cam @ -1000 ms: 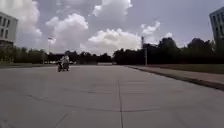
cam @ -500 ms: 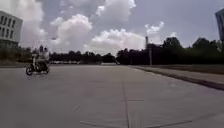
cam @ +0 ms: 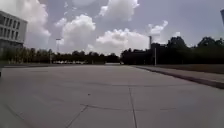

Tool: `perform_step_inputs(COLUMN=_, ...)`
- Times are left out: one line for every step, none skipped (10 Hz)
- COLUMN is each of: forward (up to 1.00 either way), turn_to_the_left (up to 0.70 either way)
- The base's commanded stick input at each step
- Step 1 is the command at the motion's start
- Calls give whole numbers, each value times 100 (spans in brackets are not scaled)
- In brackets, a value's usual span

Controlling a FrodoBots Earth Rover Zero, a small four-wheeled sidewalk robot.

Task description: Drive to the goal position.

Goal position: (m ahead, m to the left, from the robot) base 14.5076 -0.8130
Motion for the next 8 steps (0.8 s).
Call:
perform_step_inputs(forward=70, turn_to_the_left=6)
perform_step_inputs(forward=70, turn_to_the_left=6)
perform_step_inputs(forward=70, turn_to_the_left=6)
perform_step_inputs(forward=70, turn_to_the_left=6)
perform_step_inputs(forward=70, turn_to_the_left=6)
perform_step_inputs(forward=70, turn_to_the_left=6)
perform_step_inputs(forward=70, turn_to_the_left=6)
perform_step_inputs(forward=70, turn_to_the_left=6)
